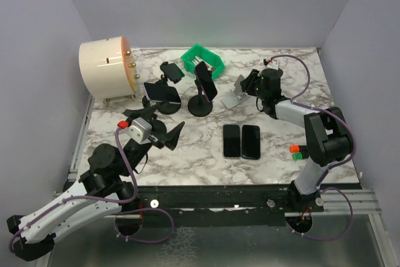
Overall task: Remove the phone from the phone stand
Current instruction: Pick up the phone stand at the center of the board, then place the phone stand at the center of the board.
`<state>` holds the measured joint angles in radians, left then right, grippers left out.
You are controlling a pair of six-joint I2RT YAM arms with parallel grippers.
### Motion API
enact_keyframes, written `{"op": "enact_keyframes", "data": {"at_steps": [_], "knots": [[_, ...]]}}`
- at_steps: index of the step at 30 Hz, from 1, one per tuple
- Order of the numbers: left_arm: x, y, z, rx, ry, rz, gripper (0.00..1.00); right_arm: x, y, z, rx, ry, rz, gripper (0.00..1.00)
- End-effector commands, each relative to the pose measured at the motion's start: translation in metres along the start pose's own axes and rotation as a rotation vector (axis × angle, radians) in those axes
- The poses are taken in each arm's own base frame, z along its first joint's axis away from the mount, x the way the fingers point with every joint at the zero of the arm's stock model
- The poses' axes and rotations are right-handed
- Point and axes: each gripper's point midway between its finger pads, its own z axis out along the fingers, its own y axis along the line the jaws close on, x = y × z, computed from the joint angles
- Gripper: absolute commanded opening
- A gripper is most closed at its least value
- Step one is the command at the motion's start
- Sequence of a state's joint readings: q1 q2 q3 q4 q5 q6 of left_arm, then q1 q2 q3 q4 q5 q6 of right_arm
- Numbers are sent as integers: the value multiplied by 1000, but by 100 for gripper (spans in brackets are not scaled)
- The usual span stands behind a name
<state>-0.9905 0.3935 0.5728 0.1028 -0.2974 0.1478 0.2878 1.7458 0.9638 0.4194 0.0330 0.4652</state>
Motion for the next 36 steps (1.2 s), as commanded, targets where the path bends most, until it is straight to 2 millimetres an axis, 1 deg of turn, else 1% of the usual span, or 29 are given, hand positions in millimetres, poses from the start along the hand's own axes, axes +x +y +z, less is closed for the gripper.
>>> {"op": "enact_keyframes", "data": {"at_steps": [1,3,7,9,10,16,20,24,29,36], "knots": [[3,3,-2,-15,-1,12,99,-15,10,5,-48,-41,-26,34],[2,3,-2,-15,-4,11,99,-23,11,3,-50,-65,-40,26],[1,5,-3,-21,-6,11,99,-48,12,0,-38,-146,-80,8],[0,6,-3,-25,-9,10,99,-57,11,0,-35,-177,-97,2],[0,6,-3,-27,-9,10,99,-62,10,1,-31,-191,-107,0],[0,6,-4,-28,-11,9,99,-86,0,13,-15,-268,-123,0],[1,6,-4,-28,-10,11,99,-95,-5,26,-16,-304,-141,0],[2,7,-4,-33,-9,14,99,-96,-13,45,-7,-287,-161,0],[3,8,-3,-36,-6,18,99,-96,-21,61,4,-273,-186,0],[3,8,-3,-39,-5,20,99,-99,-31,69,44,-245,-222,0]]}}
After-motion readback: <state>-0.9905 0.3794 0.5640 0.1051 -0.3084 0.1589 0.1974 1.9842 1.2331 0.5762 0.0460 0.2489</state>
